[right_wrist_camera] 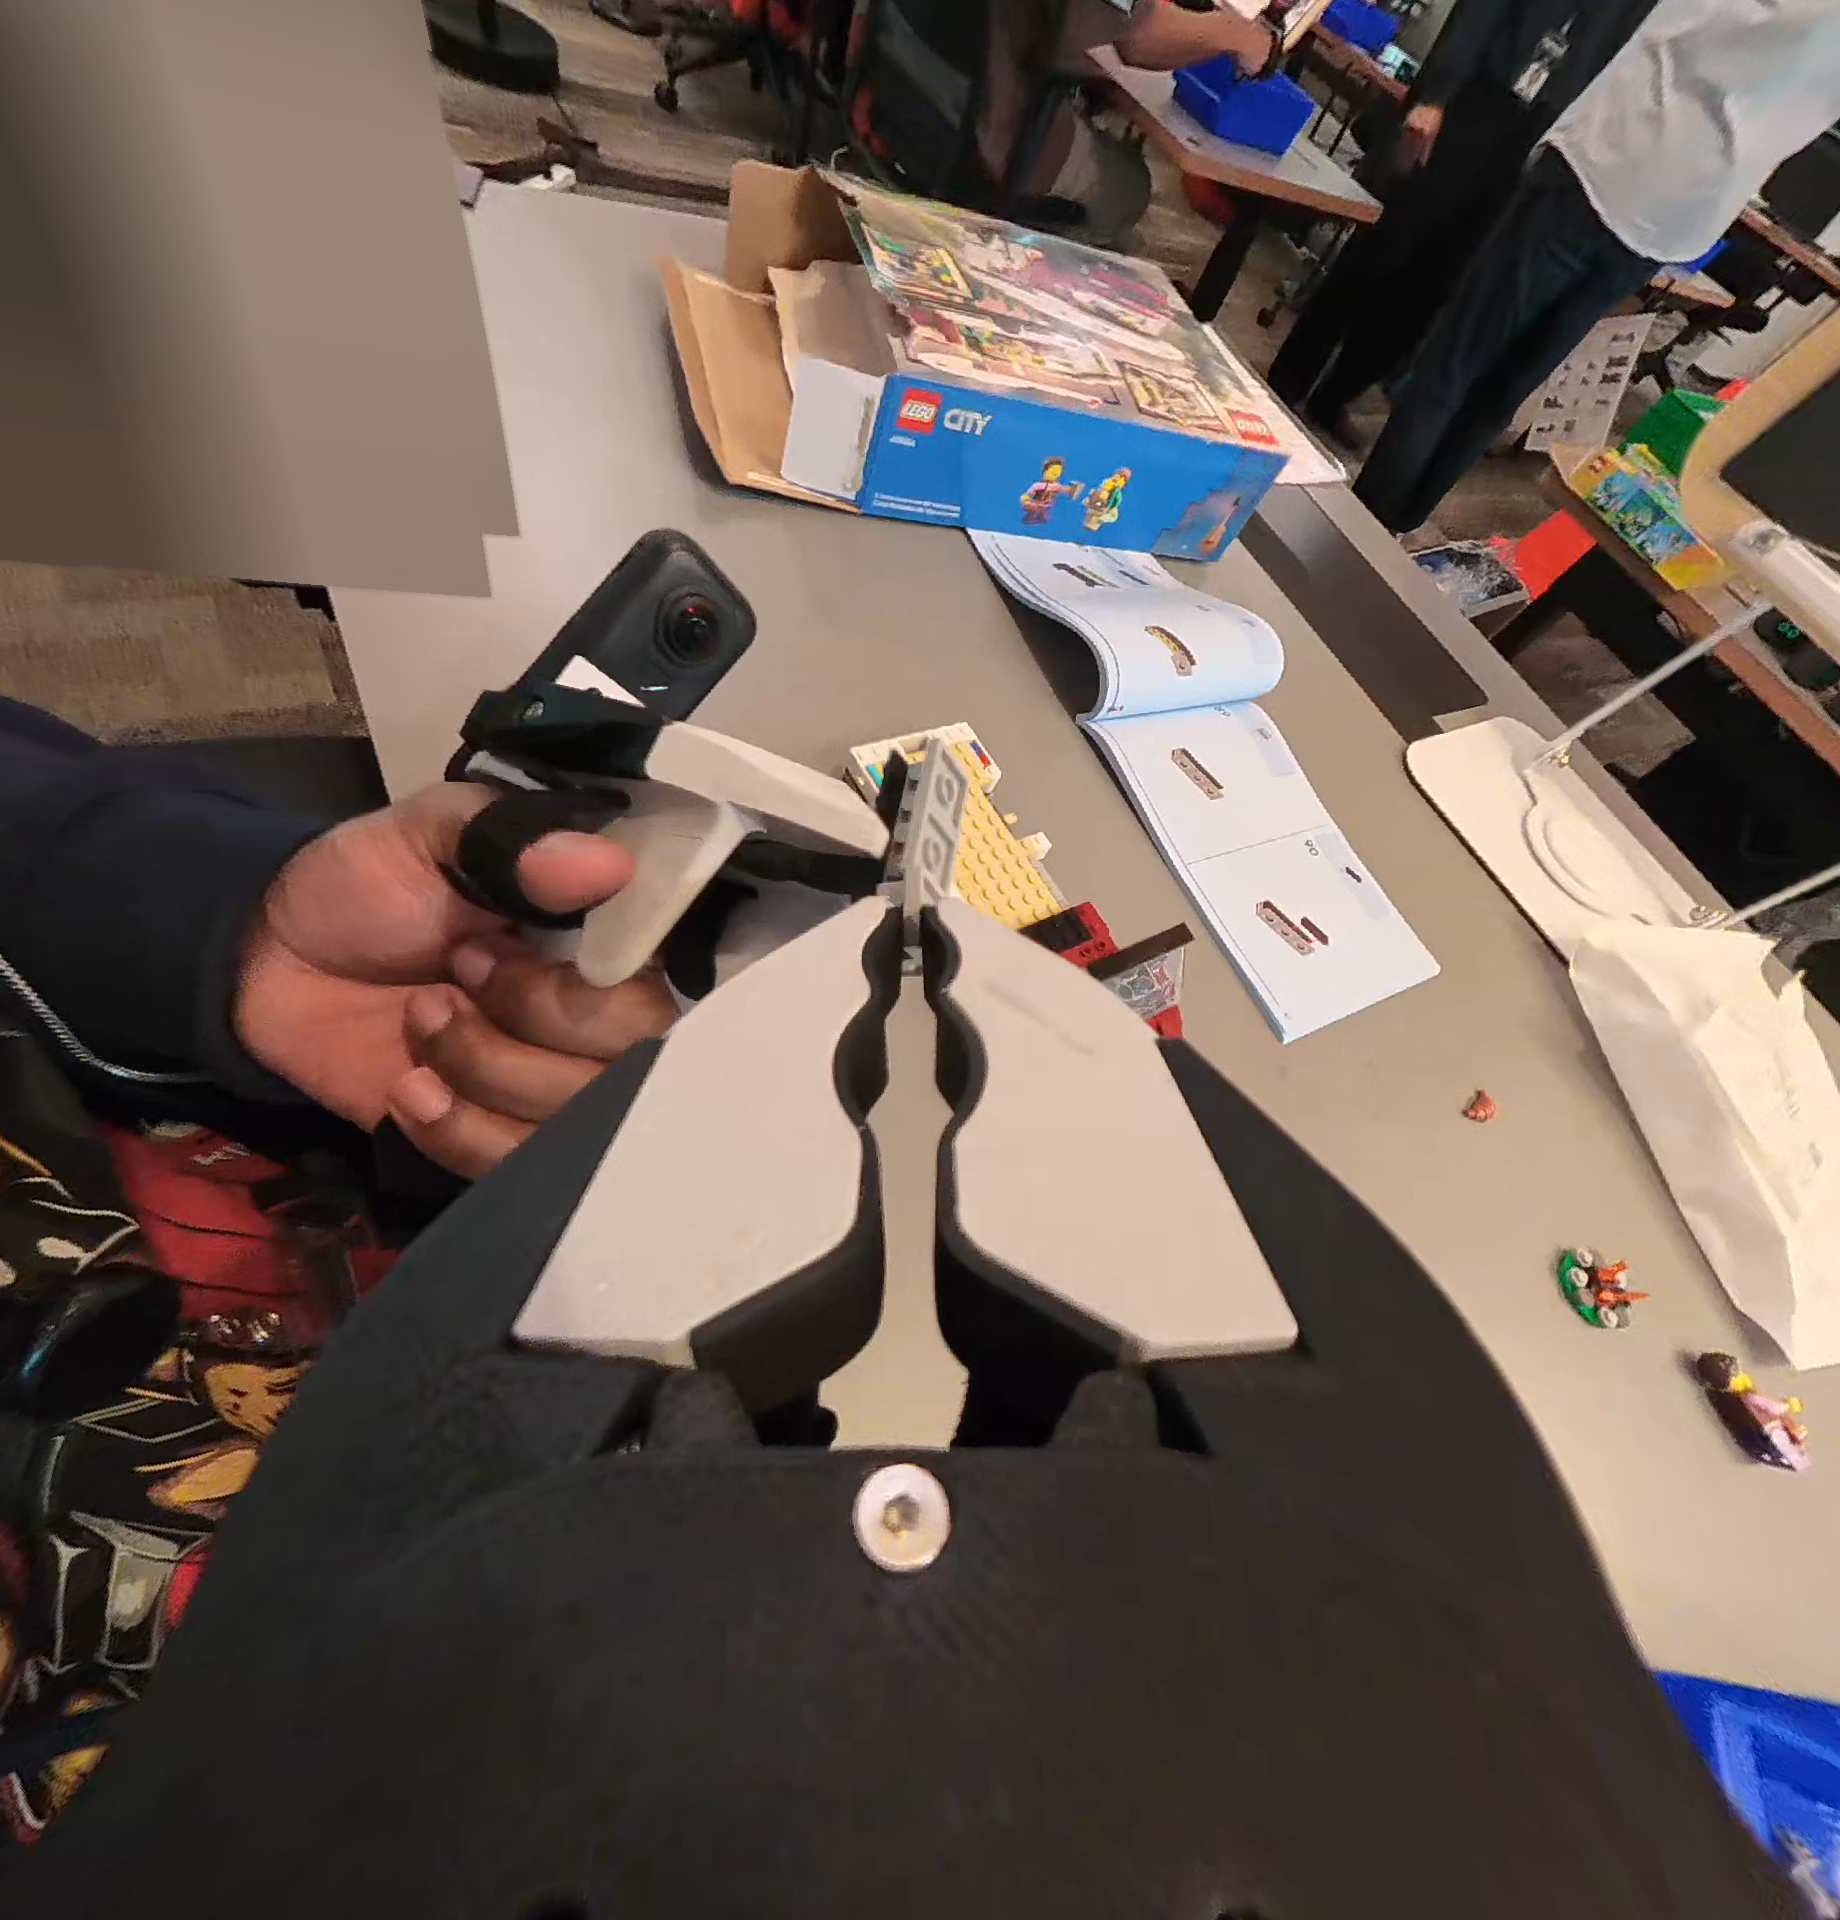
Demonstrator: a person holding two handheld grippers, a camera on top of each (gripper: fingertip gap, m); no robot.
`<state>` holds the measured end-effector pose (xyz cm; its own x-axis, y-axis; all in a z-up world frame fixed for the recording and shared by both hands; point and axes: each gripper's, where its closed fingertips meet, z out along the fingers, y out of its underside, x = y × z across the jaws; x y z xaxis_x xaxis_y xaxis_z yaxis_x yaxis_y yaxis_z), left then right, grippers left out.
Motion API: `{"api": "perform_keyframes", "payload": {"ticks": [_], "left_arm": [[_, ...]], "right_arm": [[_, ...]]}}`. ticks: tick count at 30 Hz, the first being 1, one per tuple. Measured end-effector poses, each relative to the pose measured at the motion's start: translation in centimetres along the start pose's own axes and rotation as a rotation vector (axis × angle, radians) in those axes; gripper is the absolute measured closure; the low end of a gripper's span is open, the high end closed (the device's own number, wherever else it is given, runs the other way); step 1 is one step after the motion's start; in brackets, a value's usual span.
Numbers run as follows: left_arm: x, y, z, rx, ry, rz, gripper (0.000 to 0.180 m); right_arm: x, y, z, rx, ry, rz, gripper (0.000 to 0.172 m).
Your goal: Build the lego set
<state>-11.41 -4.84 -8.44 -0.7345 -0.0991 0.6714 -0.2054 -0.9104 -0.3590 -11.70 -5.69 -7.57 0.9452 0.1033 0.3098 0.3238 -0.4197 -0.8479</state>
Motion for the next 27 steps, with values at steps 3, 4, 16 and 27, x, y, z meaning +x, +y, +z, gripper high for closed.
{"api": "perform_keyframes", "payload": {"ticks": [3,4,16,27], "left_arm": [[0.2,-0.4,-0.2,0.031,0.014,0.005,0.164],[0.1,-0.5,-0.3,0.034,0.015,0.004,0.164],[1.2,-0.2,-0.3,0.024,0.071,0.042,0.165],[1.1,-0.2,-0.2,0.027,0.068,0.047,0.164]], "right_arm": [[0.2,0.0,0.4,-0.021,0.020,-0.028,0.169],[0.3,-0.1,0.4,-0.018,0.025,-0.029,0.169],[0.1,-0.1,0.7,0.005,-0.012,0.031,0.169],[0.8,-0.1,-0.2,-0.003,0.011,-0.015,0.169]]}}
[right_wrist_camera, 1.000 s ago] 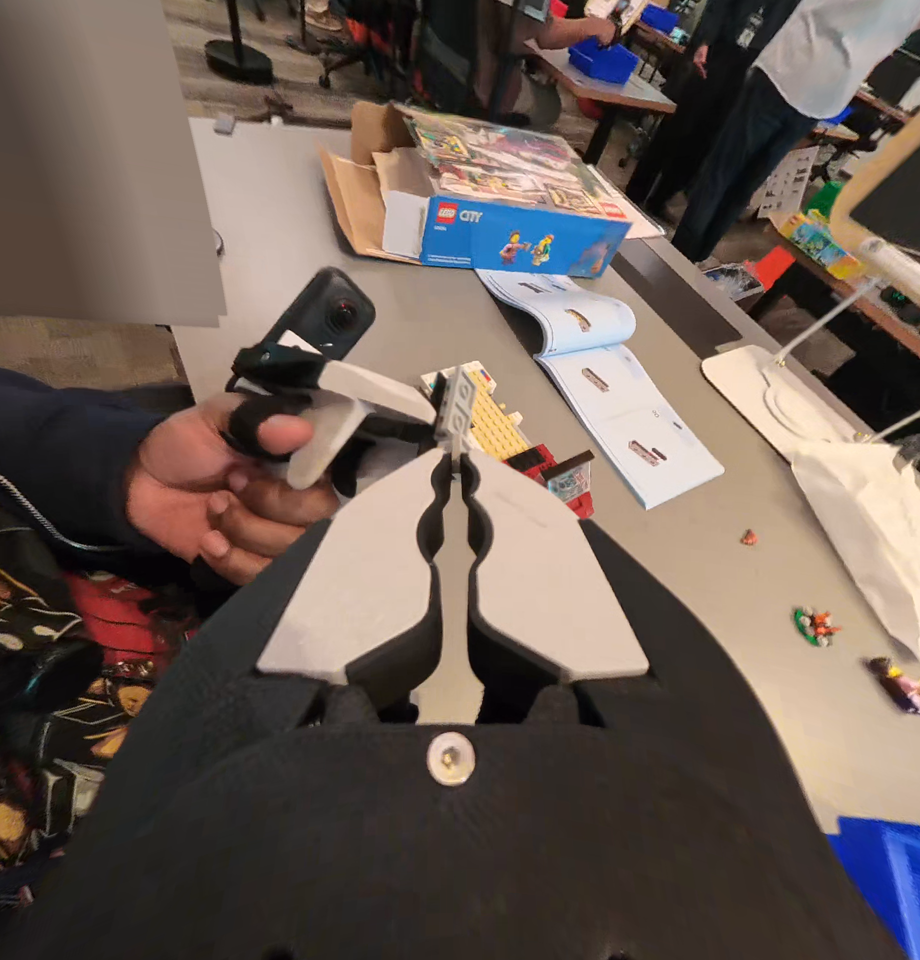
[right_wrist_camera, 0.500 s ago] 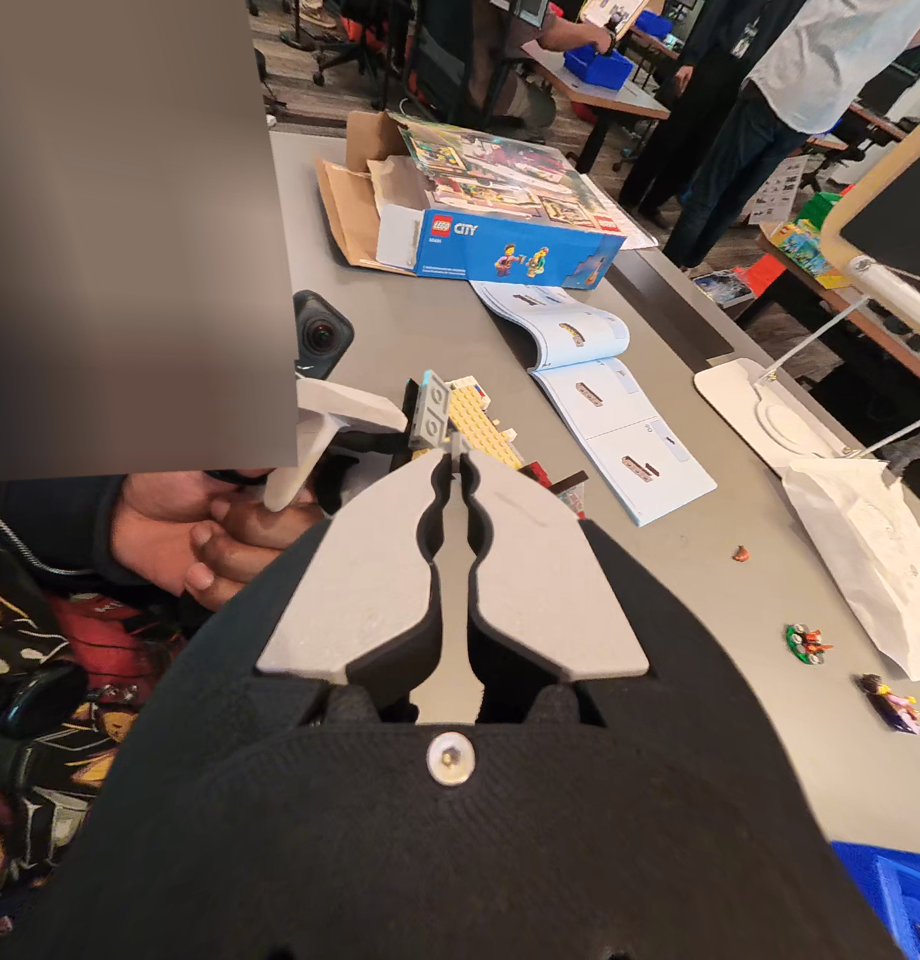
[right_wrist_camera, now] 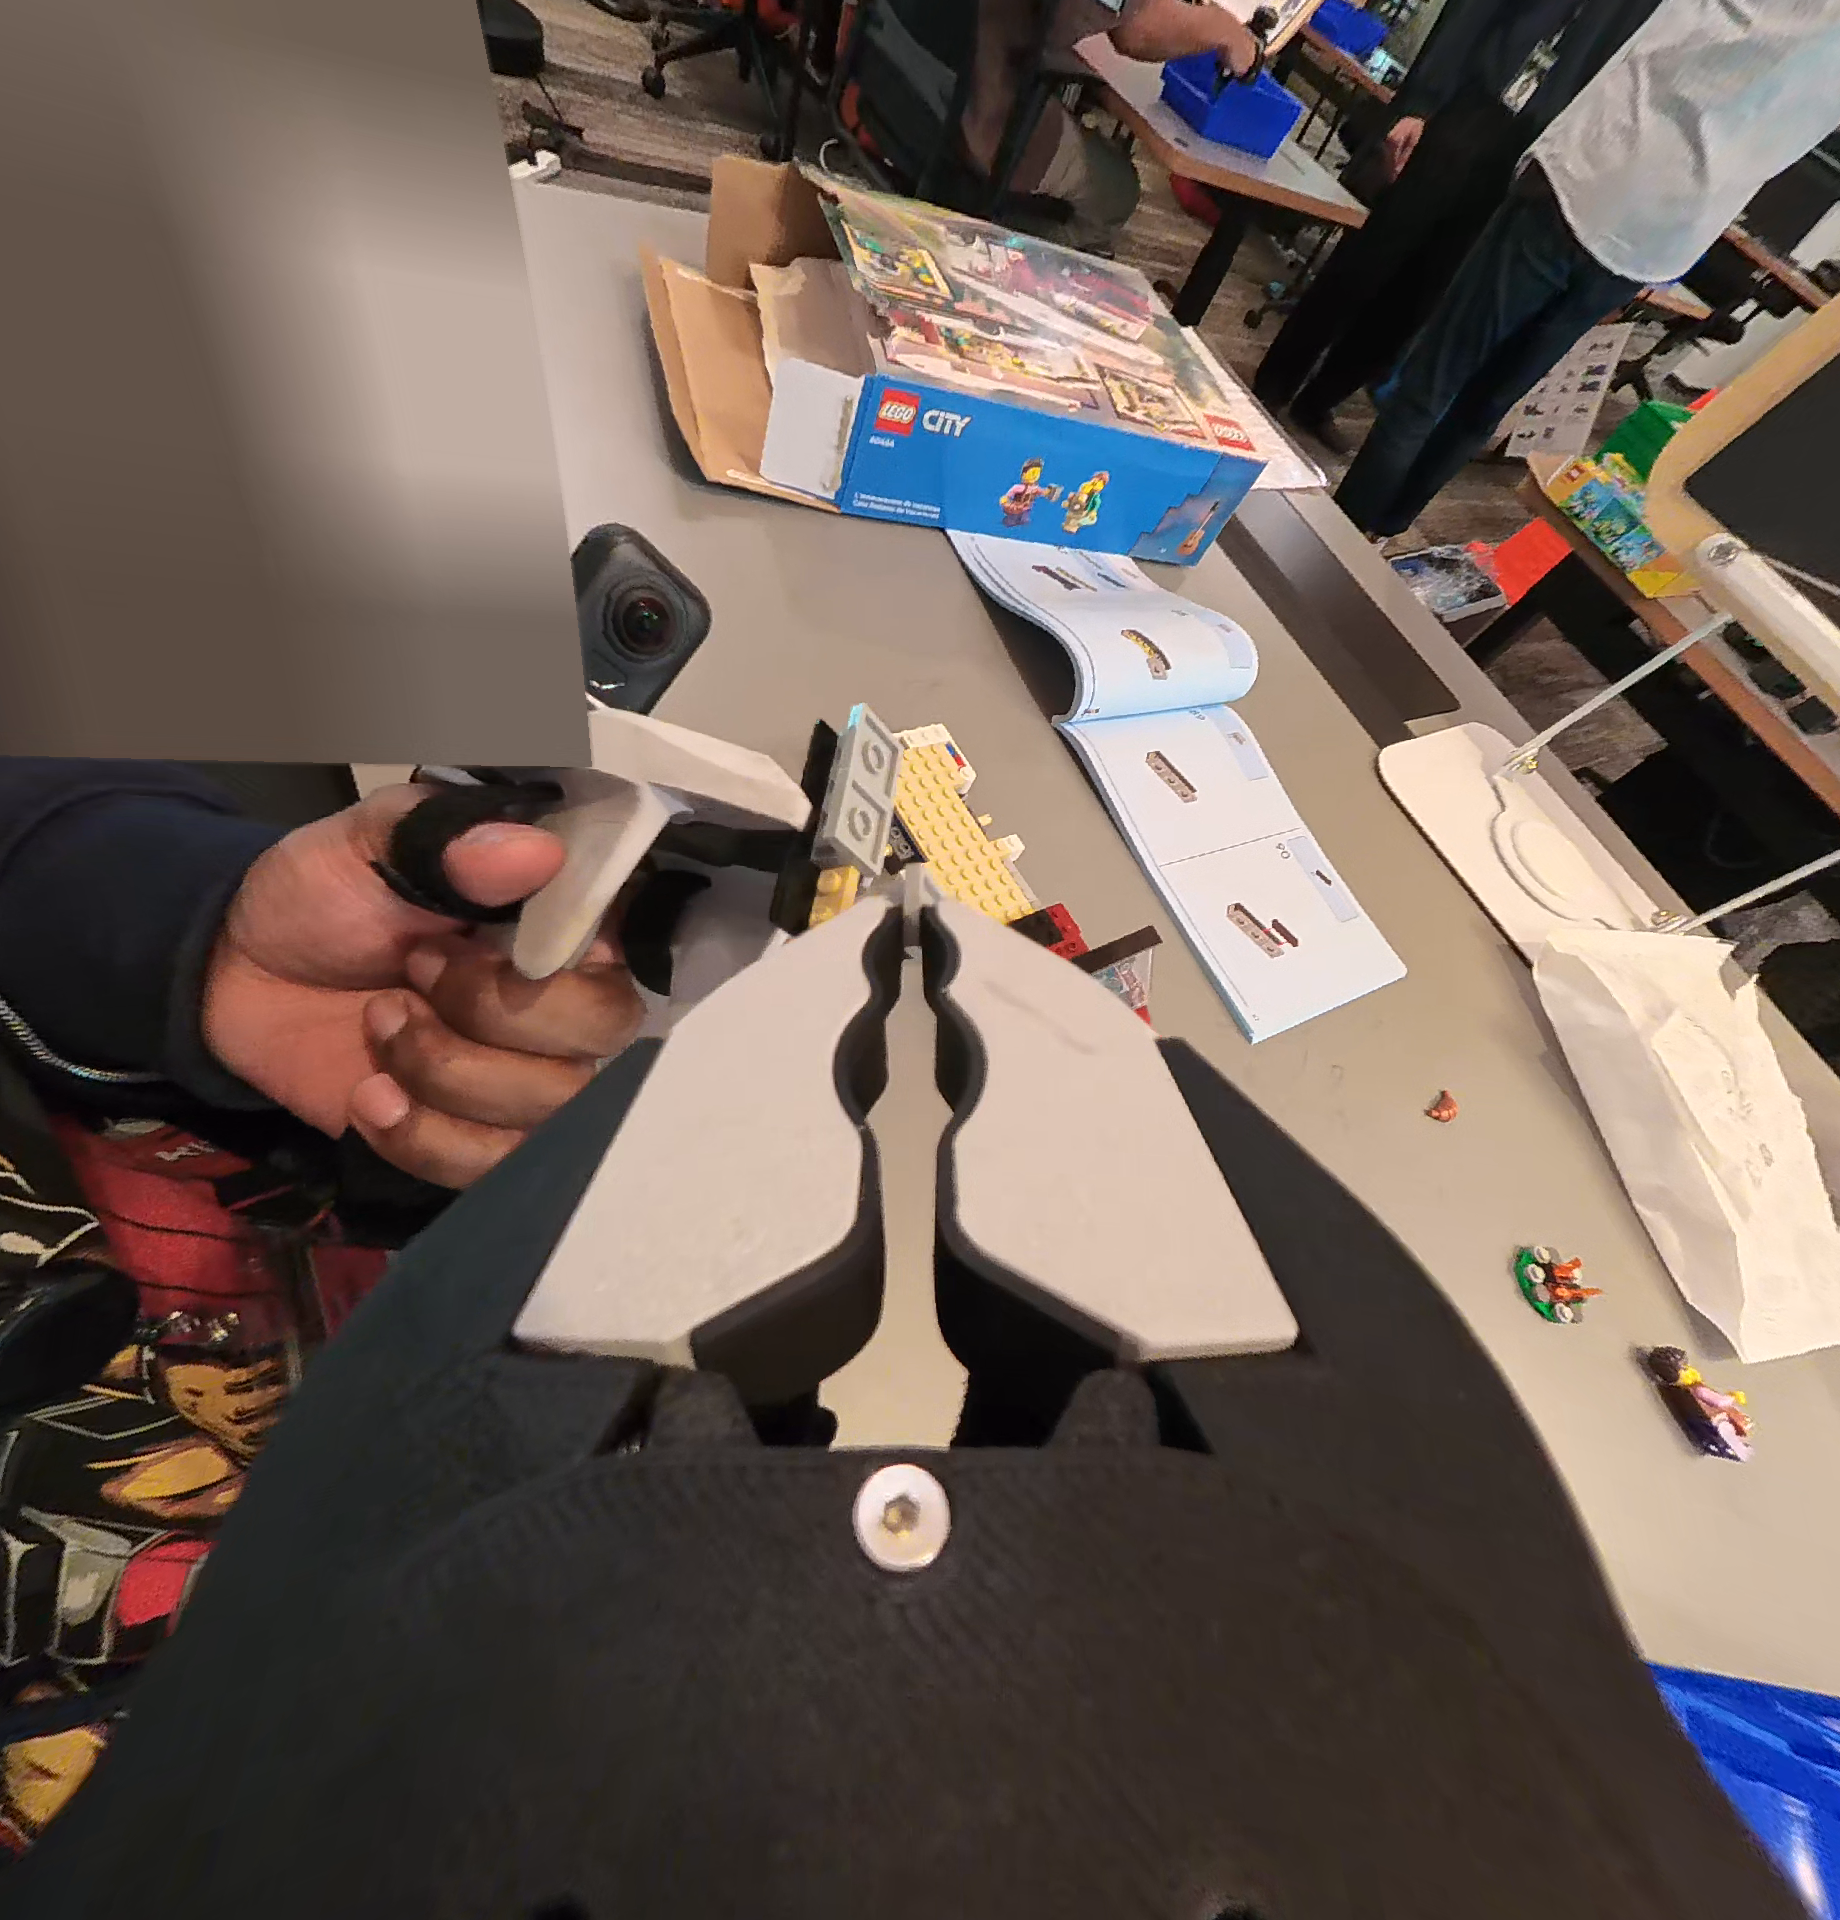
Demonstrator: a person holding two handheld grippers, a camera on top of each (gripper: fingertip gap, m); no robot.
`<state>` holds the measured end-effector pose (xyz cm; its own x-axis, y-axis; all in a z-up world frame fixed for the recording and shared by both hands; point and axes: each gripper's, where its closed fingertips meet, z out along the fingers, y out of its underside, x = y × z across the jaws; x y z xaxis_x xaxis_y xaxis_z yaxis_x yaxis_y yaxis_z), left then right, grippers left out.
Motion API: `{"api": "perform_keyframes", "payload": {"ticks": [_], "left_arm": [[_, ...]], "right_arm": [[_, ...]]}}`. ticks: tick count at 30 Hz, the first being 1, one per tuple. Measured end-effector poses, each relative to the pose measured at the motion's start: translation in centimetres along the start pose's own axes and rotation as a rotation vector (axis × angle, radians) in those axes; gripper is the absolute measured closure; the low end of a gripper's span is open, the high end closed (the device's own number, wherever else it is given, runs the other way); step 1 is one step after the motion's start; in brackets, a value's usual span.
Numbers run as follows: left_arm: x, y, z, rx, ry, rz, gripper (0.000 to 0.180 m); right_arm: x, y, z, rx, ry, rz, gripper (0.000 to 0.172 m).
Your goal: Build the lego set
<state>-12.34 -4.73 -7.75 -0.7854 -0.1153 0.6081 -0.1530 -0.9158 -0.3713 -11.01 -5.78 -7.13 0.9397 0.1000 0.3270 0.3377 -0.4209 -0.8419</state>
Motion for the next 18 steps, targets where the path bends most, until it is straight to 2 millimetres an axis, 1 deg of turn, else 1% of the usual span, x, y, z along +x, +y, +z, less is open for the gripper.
{"api": "perform_keyframes", "payload": {"ticks": [3,7,12,18], "left_arm": [[0.0,0.0,0.0,-0.001,0.000,0.003,0.164],[0.1,0.0,0.0,-0.001,0.004,0.002,0.165],[0.1,0.0,0.0,-0.004,0.005,-0.002,0.164],[0.0,-0.1,0.0,0.002,0.000,0.002,0.164]], "right_arm": [[-0.7,0.4,0.3,-0.023,-0.024,-0.038,0.169],[-0.1,1.4,0.1,-0.088,0.005,-0.083,0.169],[-0.2,-0.1,0.1,-0.007,0.007,-0.058,0.169],[-0.7,-0.1,0.7,0.001,0.006,-0.050,0.169]]}}
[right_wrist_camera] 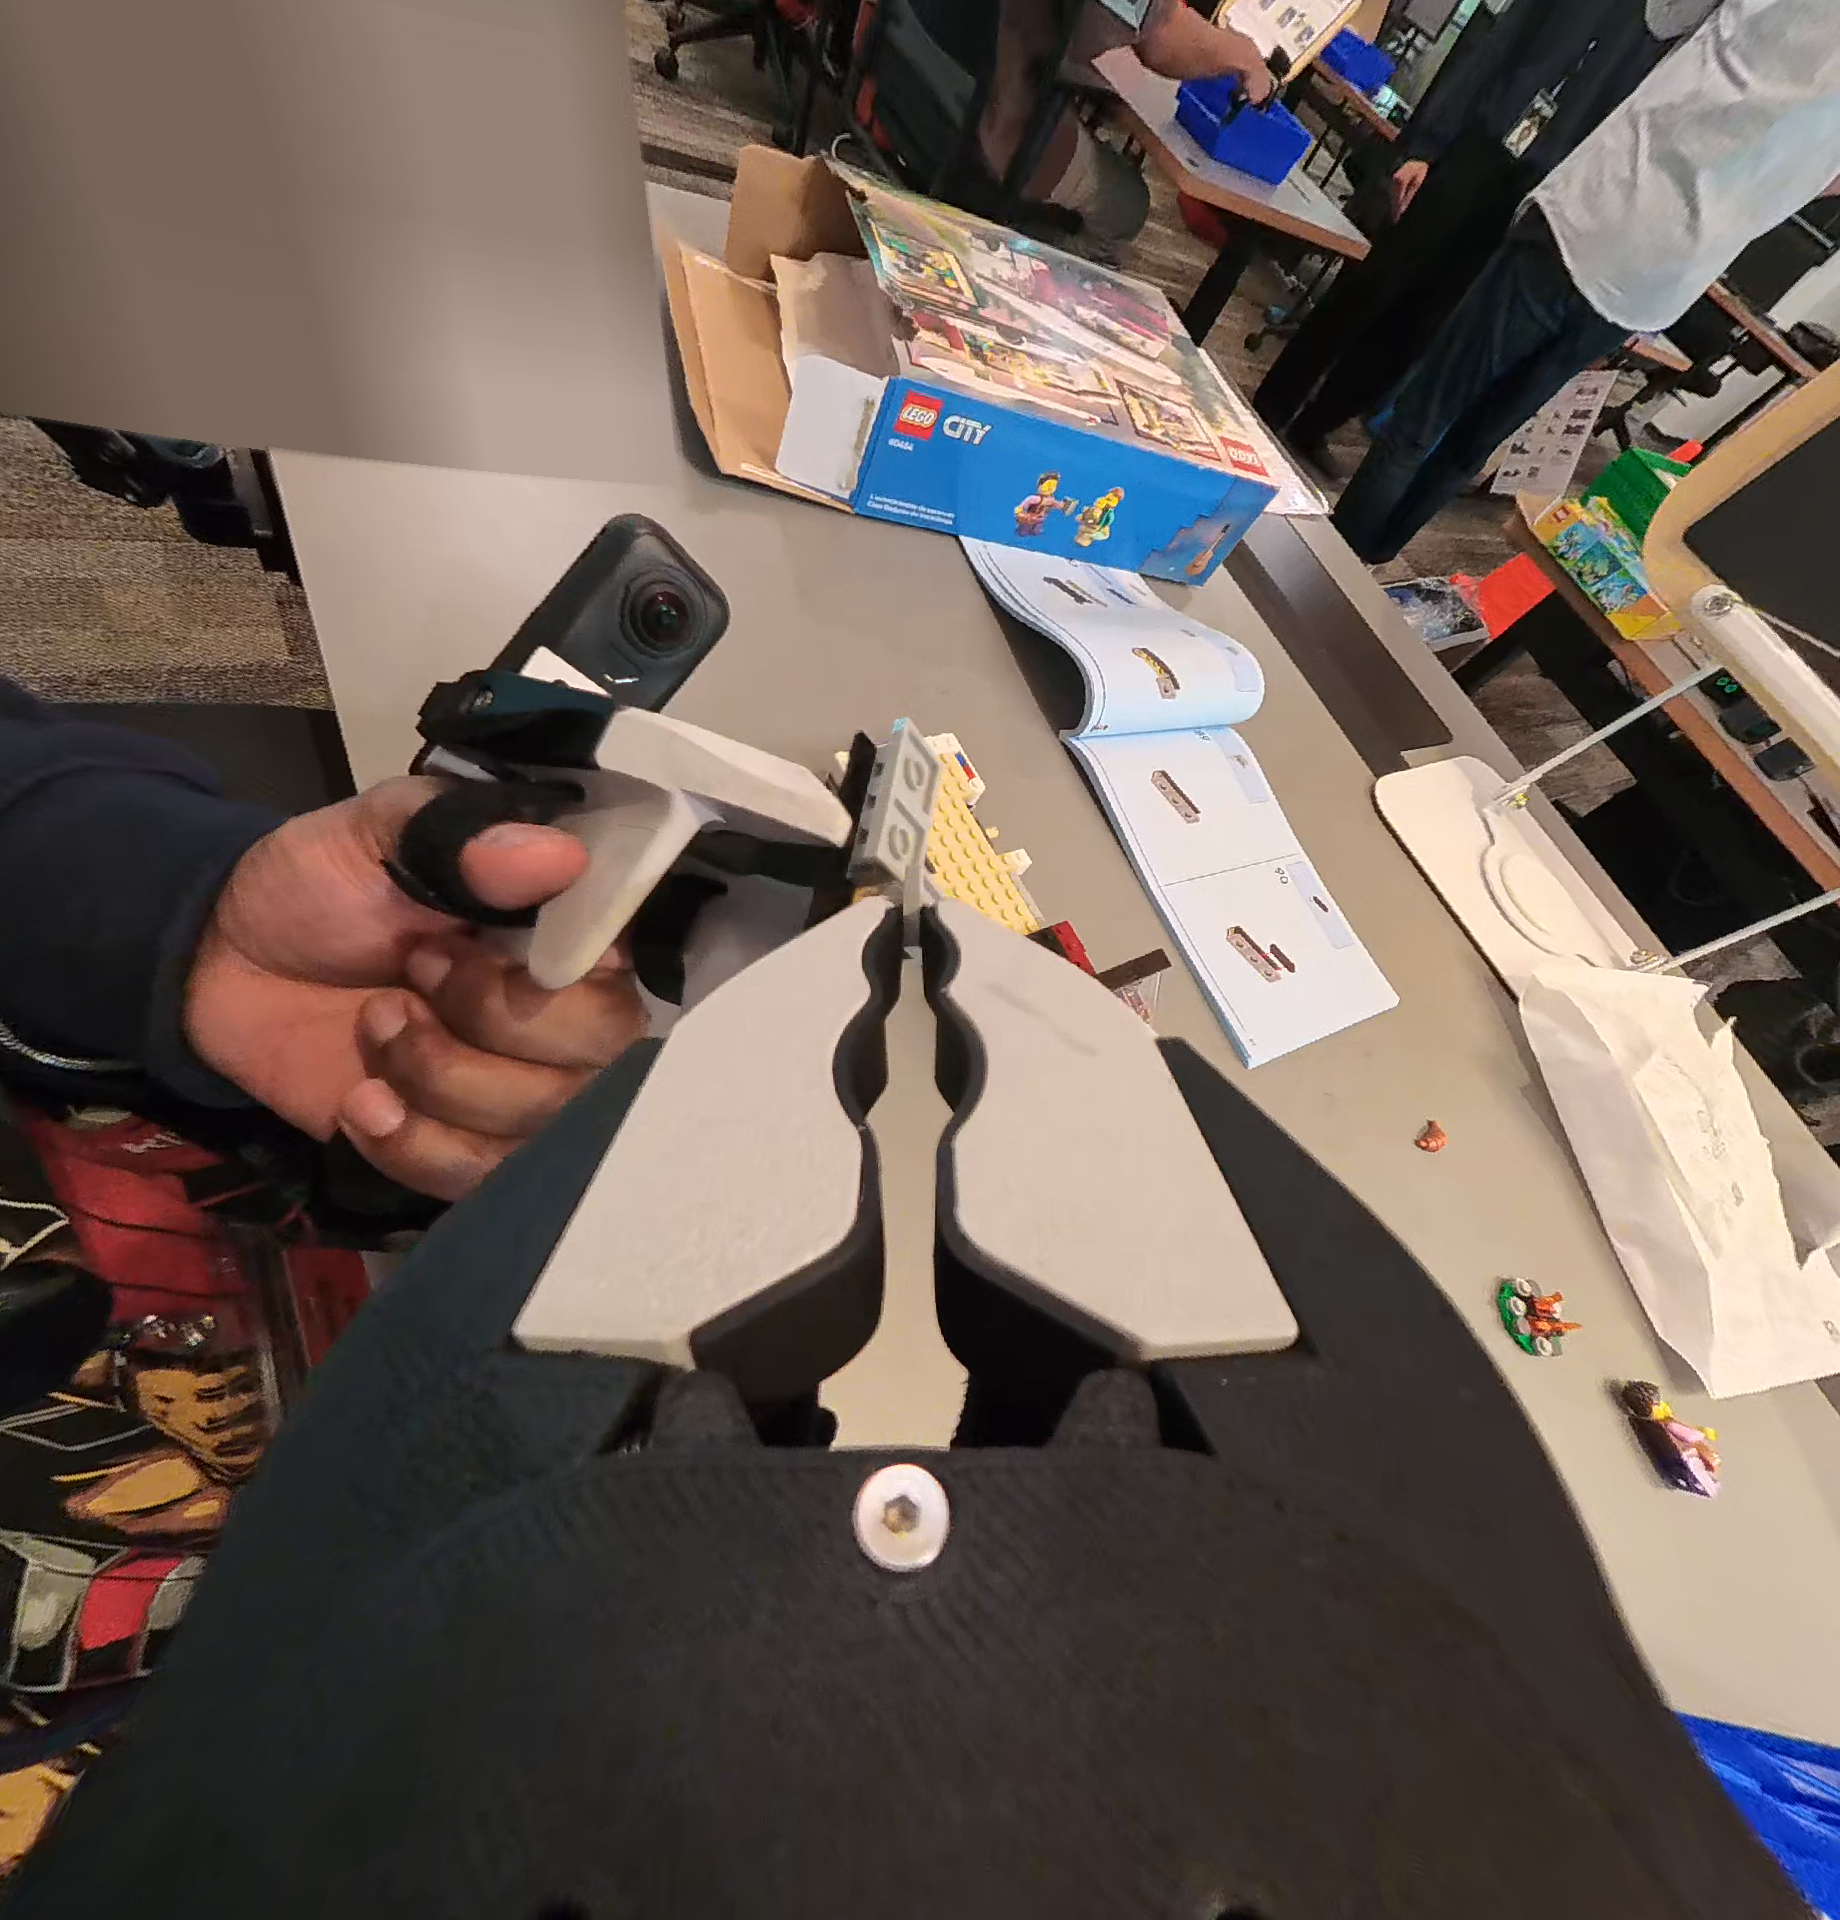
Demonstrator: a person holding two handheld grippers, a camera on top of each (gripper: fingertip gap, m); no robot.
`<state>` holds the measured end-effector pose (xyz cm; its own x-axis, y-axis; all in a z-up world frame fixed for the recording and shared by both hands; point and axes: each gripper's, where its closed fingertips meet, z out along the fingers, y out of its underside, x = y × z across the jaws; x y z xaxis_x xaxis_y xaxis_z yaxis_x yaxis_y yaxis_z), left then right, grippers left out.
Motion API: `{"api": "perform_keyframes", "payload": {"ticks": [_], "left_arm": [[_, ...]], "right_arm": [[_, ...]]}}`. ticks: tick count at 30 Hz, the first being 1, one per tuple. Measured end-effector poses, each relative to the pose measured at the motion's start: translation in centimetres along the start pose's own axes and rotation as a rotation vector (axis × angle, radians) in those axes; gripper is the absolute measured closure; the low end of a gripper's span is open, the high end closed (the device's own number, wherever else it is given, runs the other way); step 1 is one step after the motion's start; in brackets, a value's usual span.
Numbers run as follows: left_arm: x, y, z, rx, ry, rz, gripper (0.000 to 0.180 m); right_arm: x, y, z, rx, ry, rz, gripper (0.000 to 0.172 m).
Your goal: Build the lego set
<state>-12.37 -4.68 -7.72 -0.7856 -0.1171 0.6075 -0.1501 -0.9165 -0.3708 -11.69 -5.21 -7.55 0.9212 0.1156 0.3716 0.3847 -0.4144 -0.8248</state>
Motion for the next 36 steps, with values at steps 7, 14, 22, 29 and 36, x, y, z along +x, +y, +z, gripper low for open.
{"api": "perform_keyframes", "payload": {"ticks": [7,14,22,29,36], "left_arm": [[-0.1,-0.2,-0.1,0.015,-0.014,0.006,0.164],[0.0,-0.4,-0.1,0.048,-0.016,0.012,0.164],[0.4,-0.7,-0.2,0.074,-0.002,0.007,0.164],[0.8,-1.0,-0.2,0.076,0.019,0.029,0.164],[1.8,-0.7,-0.1,0.043,0.060,0.116,0.164]], "right_arm": [[-0.1,-0.1,0.3,0.007,0.049,-0.014,0.169],[-0.7,-0.4,0.6,0.008,0.065,-0.027,0.168],[-1.0,-0.8,0.7,0.019,0.045,-0.023,0.165],[-1.1,-1.4,0.5,0.043,-0.003,0.034,0.157],[-1.7,-1.7,0.1,0.020,-0.223,0.256,0.144]]}}
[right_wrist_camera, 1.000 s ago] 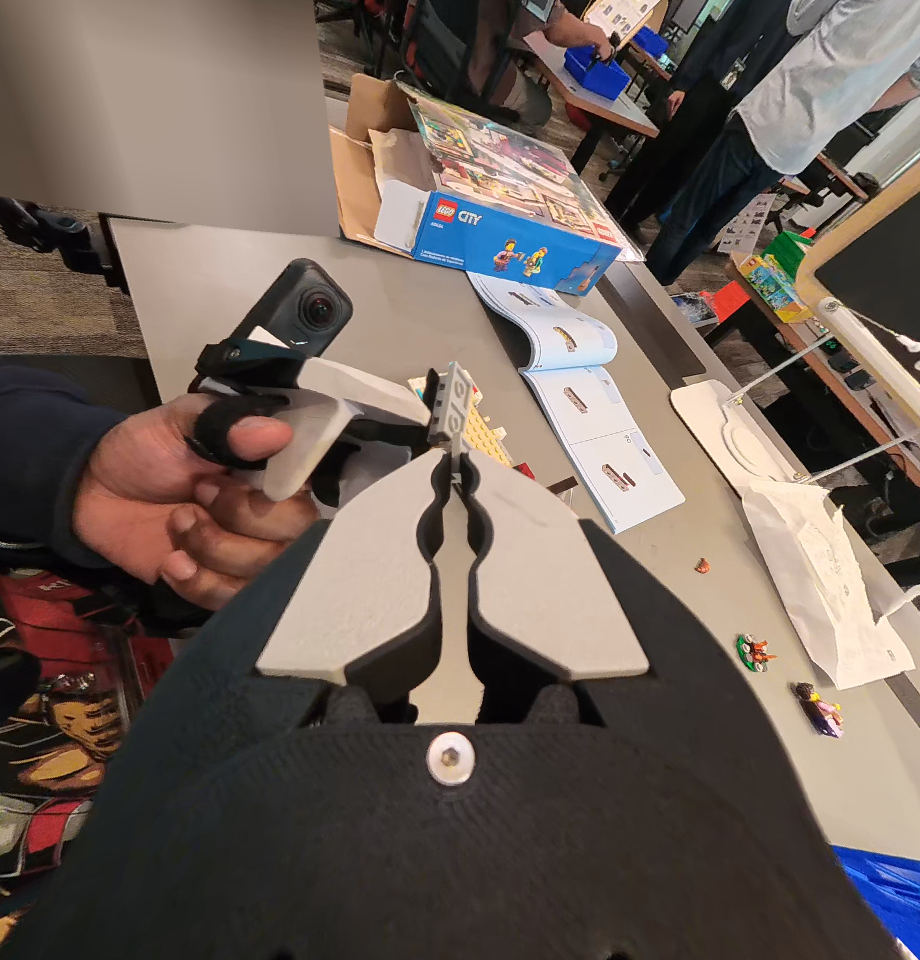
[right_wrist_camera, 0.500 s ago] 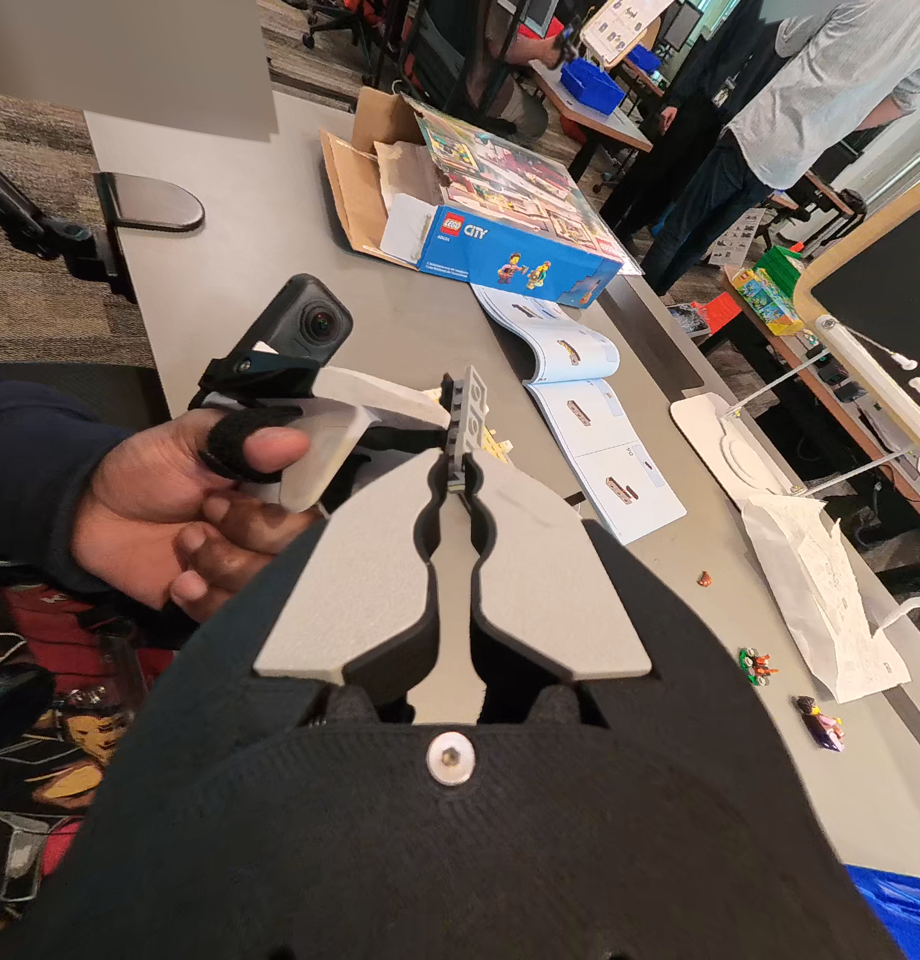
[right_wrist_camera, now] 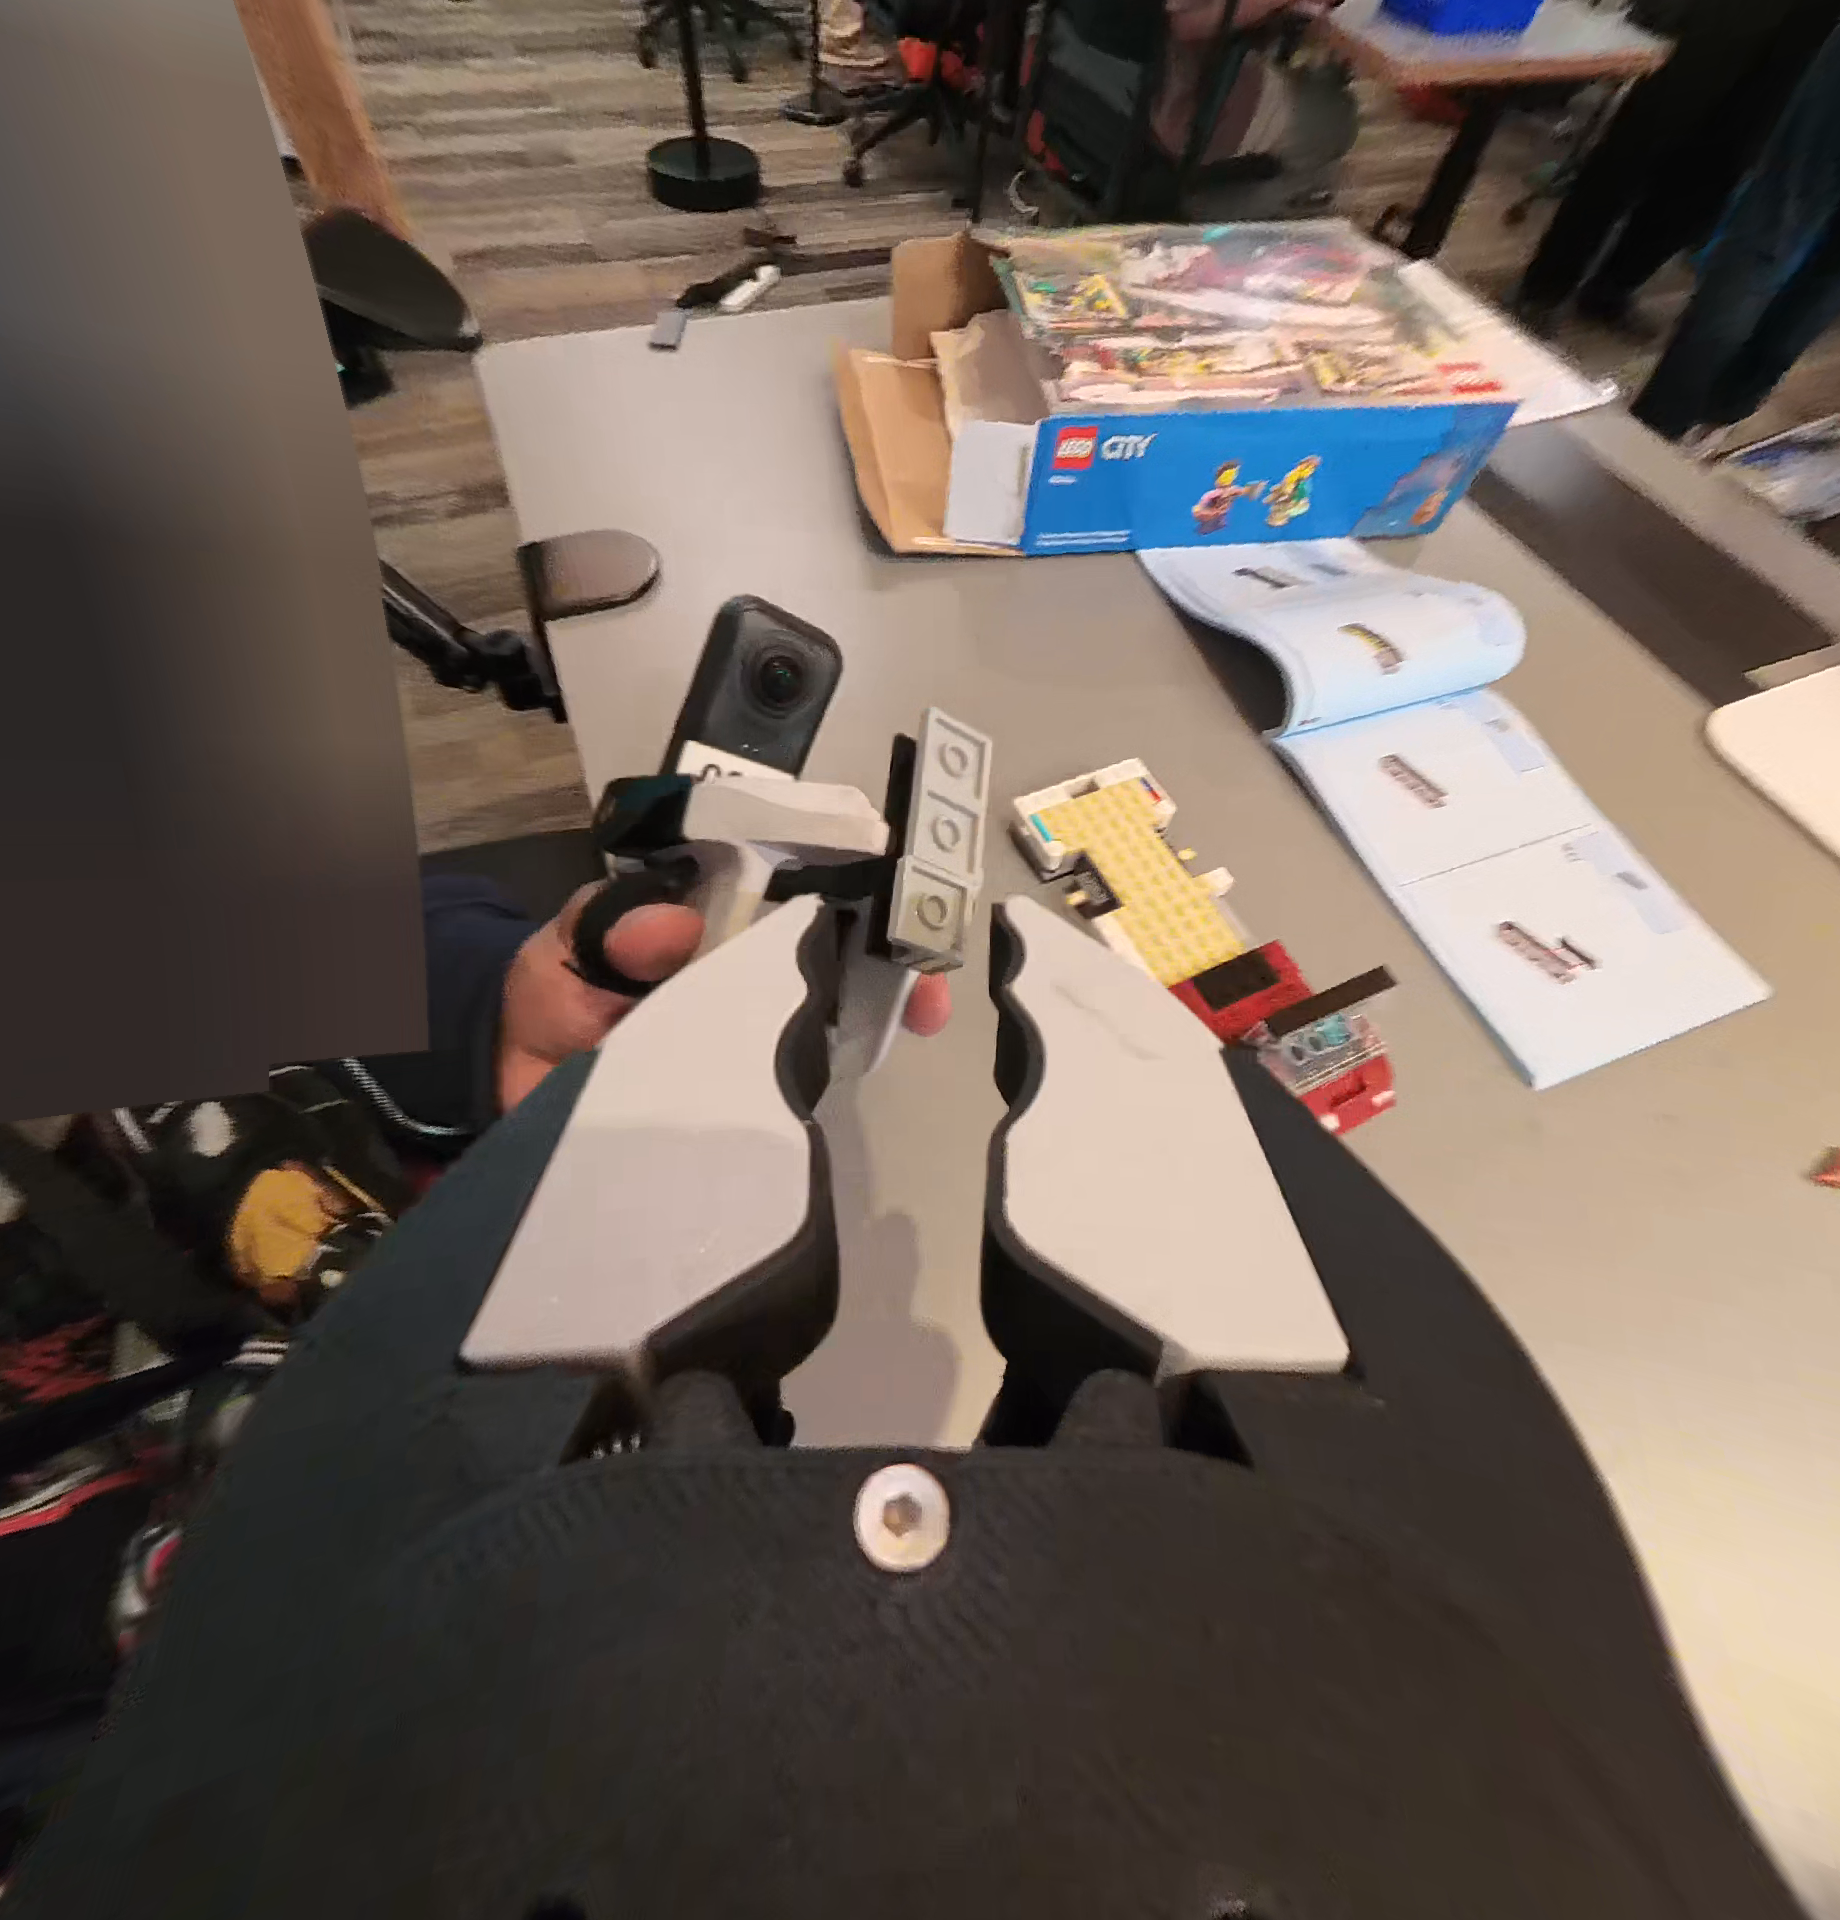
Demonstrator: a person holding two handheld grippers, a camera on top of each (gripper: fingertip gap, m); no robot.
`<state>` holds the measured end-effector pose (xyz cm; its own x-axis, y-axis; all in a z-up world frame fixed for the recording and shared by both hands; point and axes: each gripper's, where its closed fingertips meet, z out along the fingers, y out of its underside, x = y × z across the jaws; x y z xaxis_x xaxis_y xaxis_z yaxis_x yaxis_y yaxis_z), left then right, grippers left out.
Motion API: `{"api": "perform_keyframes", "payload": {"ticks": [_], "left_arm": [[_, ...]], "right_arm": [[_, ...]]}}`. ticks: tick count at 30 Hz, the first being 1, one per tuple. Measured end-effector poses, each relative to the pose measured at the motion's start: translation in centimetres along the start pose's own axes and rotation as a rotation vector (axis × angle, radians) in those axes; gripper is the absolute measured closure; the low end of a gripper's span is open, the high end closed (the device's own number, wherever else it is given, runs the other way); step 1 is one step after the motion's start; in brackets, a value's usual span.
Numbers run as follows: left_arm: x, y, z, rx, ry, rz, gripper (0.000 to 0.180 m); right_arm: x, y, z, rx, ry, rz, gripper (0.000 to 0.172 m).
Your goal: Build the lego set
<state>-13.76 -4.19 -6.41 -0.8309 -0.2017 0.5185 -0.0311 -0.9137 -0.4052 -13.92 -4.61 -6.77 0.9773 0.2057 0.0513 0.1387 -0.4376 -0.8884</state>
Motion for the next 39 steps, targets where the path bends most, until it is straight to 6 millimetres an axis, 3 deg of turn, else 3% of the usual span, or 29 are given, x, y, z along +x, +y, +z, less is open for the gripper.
{"api": "perform_keyframes", "payload": {"ticks": [9,20,39], "left_arm": [[0.7,0.5,0.2,-0.035,0.032,0.059,0.164],[0.5,1.0,0.1,-0.057,0.032,0.050,0.164],[0.8,1.1,0.1,-0.090,0.079,-0.035,0.163]], "right_arm": [[-0.6,0.2,0.0,-0.086,-0.180,0.146,0.142],[-0.7,1.4,0.4,-0.156,-0.235,0.245,0.154],[-0.9,1.5,0.5,-0.143,-0.307,0.282,0.154]]}}
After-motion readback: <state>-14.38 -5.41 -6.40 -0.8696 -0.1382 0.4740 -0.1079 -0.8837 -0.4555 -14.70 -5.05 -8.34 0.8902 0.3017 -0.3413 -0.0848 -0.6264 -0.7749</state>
